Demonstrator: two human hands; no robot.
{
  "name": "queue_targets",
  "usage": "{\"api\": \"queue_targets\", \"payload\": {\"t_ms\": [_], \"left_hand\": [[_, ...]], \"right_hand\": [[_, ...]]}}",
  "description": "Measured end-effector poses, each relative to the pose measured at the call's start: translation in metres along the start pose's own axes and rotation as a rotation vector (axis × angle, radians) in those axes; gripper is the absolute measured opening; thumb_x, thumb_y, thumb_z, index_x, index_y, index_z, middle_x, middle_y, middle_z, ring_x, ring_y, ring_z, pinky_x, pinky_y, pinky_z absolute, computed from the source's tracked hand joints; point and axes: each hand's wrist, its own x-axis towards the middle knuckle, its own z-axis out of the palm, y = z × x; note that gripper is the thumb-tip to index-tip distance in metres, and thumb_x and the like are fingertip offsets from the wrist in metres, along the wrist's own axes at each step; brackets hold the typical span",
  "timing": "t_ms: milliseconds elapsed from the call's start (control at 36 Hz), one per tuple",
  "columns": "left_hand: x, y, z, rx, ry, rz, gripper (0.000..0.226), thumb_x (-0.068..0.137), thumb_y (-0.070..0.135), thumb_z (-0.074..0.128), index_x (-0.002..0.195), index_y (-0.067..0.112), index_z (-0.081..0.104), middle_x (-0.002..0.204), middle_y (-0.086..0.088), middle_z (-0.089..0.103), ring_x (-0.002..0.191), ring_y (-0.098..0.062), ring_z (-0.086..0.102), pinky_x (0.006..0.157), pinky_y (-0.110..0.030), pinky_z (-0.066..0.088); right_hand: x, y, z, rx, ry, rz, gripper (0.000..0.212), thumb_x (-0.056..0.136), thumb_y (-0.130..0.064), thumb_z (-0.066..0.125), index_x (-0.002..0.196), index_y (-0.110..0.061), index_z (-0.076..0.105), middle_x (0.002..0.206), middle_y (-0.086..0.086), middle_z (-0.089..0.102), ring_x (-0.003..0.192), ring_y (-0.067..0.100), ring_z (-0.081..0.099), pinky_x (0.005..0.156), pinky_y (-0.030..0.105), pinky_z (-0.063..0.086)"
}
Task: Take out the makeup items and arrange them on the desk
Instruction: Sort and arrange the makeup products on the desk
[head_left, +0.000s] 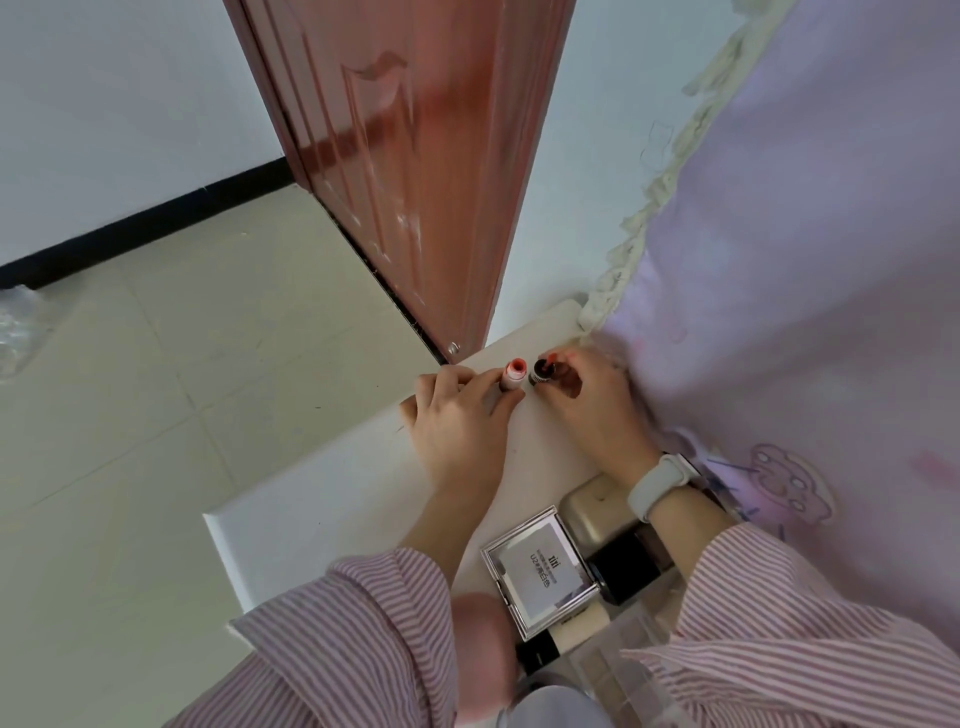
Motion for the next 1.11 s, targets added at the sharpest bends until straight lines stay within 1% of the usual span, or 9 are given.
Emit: {"api": "queue_targets", "payload": {"t_ms": [167,250,361,417,611,750,806,972,1111], "left_hand": [[0.0,0.003,-0.002,0.009,-0.019,0.002,0.02,0.067,0.041,0.066,0.078,0.027,0.074,0.08,-0.001,0.06,0.081,-0.027,0.054,0.076,-0.032,0.026],[-0.001,0.0,-0.004,0.012,-0.069,0.004,0.026,0.068,0.042,0.066,0.086,0.025,0.074,0.086,-0.002,0.06,0.087,-0.029,0.054,0.079,-0.032,0.025],[-0.003,-0.007,-0.013,0.002,-0.146,0.056,0.035,0.07,0.033,0.075,0.101,0.017,0.071,0.096,-0.007,0.061,0.091,-0.032,0.055,0.081,-0.036,0.032],[-0.007,-0.012,-0.024,-0.04,-0.176,0.096,0.035,0.073,0.027,0.072,0.105,0.013,0.07,0.101,-0.008,0.06,0.092,-0.031,0.056,0.082,-0.037,0.036],[-0.04,-0.04,-0.075,-0.024,-0.248,0.164,0.034,0.077,0.025,0.062,0.106,0.01,0.069,0.107,-0.009,0.064,0.099,-0.031,0.061,0.086,-0.042,0.043],[-0.078,-0.062,-0.11,0.095,-0.267,0.207,0.031,0.078,0.024,0.06,0.105,0.01,0.069,0.106,-0.007,0.067,0.101,-0.032,0.06,0.089,-0.044,0.04],[-0.094,-0.07,-0.119,0.133,-0.286,0.236,0.032,0.081,0.026,0.056,0.105,0.011,0.069,0.11,-0.007,0.065,0.106,-0.032,0.057,0.093,-0.043,0.037],[-0.126,-0.085,-0.131,0.231,-0.388,0.269,0.037,0.083,0.024,0.054,0.116,0.01,0.063,0.13,-0.016,0.054,0.124,-0.037,0.045,0.104,-0.052,0.031],[-0.134,-0.084,-0.138,0.23,-0.455,0.253,0.039,0.086,0.023,0.051,0.121,0.01,0.059,0.136,-0.017,0.048,0.131,-0.037,0.038,0.108,-0.051,0.025]], "right_hand": [[-0.001,0.0,0.0,-0.038,-0.003,0.011,0.019,0.082,-0.008,0.065,0.101,-0.005,0.065,0.097,0.008,0.061,0.093,0.021,0.054,0.082,0.023,0.038],[-0.004,-0.002,-0.001,-0.06,-0.012,0.01,0.026,0.083,-0.006,0.063,0.109,-0.006,0.062,0.098,0.006,0.056,0.095,0.024,0.053,0.087,0.028,0.041],[-0.015,-0.007,-0.008,-0.084,-0.029,0.029,0.033,0.087,-0.004,0.057,0.12,-0.005,0.057,0.107,0.009,0.056,0.088,0.013,0.05,0.078,0.011,0.035],[-0.027,-0.015,-0.014,-0.04,0.024,0.063,0.035,0.088,-0.002,0.054,0.123,-0.006,0.054,0.104,0.005,0.052,0.088,0.013,0.049,0.079,0.013,0.036],[-0.105,-0.04,-0.03,0.003,0.125,0.086,0.023,0.091,-0.007,0.052,0.114,-0.01,0.056,0.103,-0.004,0.05,0.09,0.008,0.051,0.076,0.009,0.041],[-0.175,-0.045,-0.028,-0.039,0.122,0.023,0.014,0.087,-0.013,0.055,0.099,-0.008,0.061,0.095,-0.002,0.057,0.089,0.014,0.053,0.079,0.018,0.042],[-0.203,-0.047,-0.025,-0.082,0.068,0.027,0.023,0.086,-0.025,0.051,0.099,-0.01,0.062,0.097,-0.003,0.058,0.092,0.013,0.051,0.083,0.013,0.036],[-0.265,-0.045,-0.009,-0.543,-0.174,0.042,0.064,0.069,-0.066,0.047,0.116,-0.024,0.049,0.119,0.001,0.054,0.108,0.019,0.039,0.083,0.037,0.042],[-0.278,-0.051,-0.002,-0.732,-0.186,0.037,0.087,0.058,-0.066,0.063,0.128,-0.019,0.041,0.127,0.005,0.044,0.106,0.024,0.043,0.079,0.043,0.048]]}}
